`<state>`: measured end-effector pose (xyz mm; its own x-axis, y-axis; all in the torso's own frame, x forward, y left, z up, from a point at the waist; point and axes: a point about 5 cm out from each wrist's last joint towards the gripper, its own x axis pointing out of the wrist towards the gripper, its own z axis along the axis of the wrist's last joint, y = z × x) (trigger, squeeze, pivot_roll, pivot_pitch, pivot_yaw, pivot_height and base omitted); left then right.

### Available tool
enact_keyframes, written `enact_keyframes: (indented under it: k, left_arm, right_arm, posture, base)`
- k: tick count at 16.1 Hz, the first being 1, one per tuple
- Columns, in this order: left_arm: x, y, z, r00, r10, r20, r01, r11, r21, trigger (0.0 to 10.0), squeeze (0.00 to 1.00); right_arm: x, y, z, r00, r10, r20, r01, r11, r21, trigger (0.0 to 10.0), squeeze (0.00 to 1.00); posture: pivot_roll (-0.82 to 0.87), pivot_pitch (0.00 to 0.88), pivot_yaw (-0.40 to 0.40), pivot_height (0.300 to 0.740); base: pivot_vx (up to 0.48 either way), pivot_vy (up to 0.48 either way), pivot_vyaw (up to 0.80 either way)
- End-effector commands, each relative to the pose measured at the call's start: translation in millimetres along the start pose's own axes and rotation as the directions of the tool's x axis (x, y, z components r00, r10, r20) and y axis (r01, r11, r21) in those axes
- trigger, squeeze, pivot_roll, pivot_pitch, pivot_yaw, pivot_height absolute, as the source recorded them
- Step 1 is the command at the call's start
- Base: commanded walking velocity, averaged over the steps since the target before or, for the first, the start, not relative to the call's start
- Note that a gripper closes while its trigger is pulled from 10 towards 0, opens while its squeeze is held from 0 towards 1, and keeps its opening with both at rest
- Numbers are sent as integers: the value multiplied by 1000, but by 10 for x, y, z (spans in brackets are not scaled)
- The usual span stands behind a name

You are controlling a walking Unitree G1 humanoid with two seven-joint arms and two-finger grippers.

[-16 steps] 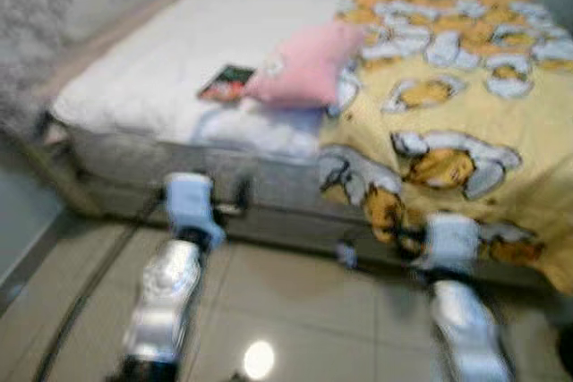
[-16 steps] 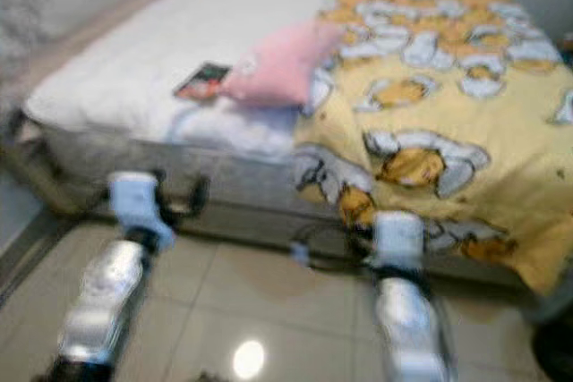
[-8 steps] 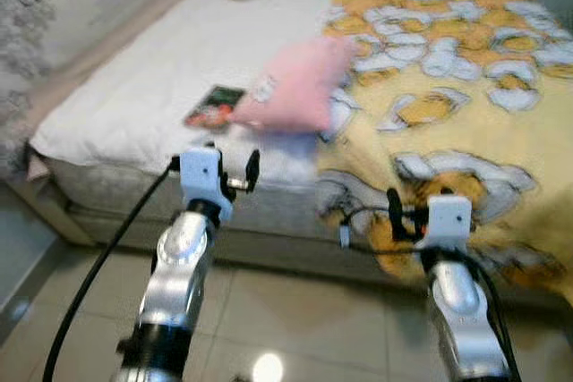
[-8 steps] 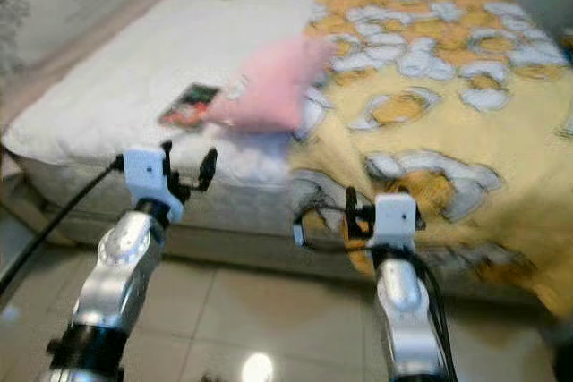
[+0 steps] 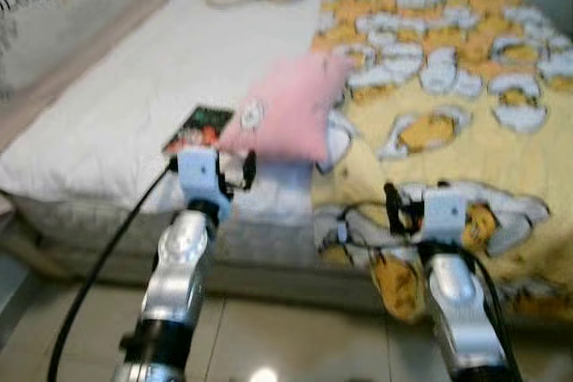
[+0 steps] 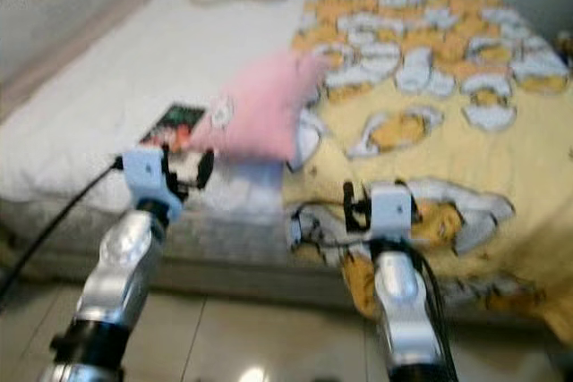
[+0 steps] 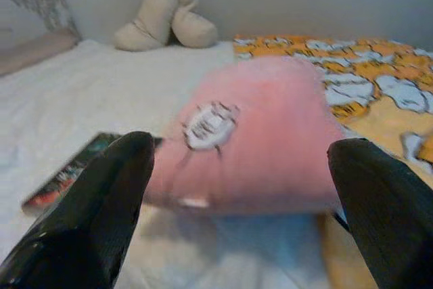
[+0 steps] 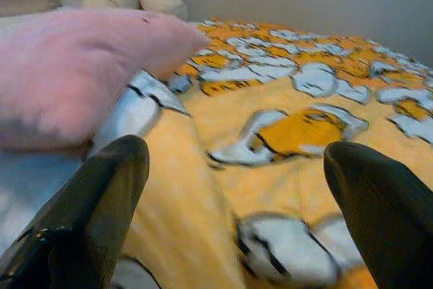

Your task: Clean up the room

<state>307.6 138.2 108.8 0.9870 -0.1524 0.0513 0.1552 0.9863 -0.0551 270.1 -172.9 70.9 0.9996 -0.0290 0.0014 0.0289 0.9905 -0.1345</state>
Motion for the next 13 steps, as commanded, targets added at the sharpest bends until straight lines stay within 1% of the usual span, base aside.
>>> enact_keyframes:
  k: [1, 3, 6, 8, 10, 11, 12, 13]
  left_arm:
    - [3, 103, 19, 1000, 29, 5, -29, 999, 19, 10000, 0]
    - [16, 112, 37, 999, 31, 12, -32, 999, 24, 10000, 0]
    - [42, 135, 76, 999, 40, 27, -41, 999, 34, 10000, 0]
    - [84, 166, 143, 997, 50, 53, -53, 998, 45, 10000, 0]
    - [150, 211, 233, 995, 61, 82, -67, 995, 72, 10000, 0]
    - [217, 231, 333, 993, 58, 106, -66, 995, 73, 10000, 0]
    - [288, 250, 428, 991, 54, 122, -63, 995, 77, 10000, 0]
    - [416, 257, 494, 996, 27, 83, -29, 999, 26, 10000, 0]
  right_arm:
    - [44, 122, 57, 999, 27, 16, -28, 1000, 13, 10000, 0]
    - [65, 136, 95, 999, 29, 28, -29, 999, 15, 10000, 0]
    - [104, 151, 210, 997, 28, 67, -29, 999, 22, 10000, 0]
    - [153, 211, 430, 988, 38, 148, -41, 999, 18, 10000, 0]
    - [204, 234, 592, 980, 36, 198, -43, 999, 29, 10000, 0]
    - [253, 222, 692, 975, 23, 220, -35, 998, 49, 10000, 0]
    - [318, 193, 758, 978, -2, 210, -19, 995, 98, 10000, 0]
    - [430, 153, 768, 992, -28, 124, 1, 977, 215, 10000, 0]
  posture:
    - [-128, 0, 76, 735]
    - [-129, 0, 76, 735]
    - [-130, 0, 76, 735]
    - [-131, 0, 76, 735]
    - [-134, 0, 75, 735]
    - [-134, 0, 74, 735]
    - [-138, 0, 75, 735]
    - [-140, 0, 76, 735]
  base:
    - [458, 0, 0]
    - [458, 0, 0]
    - [458, 0, 0]
    - [458, 0, 0]
    - [458, 0, 0]
    - [458, 0, 0]
    - [458, 0, 0]
    - [461, 0, 0]
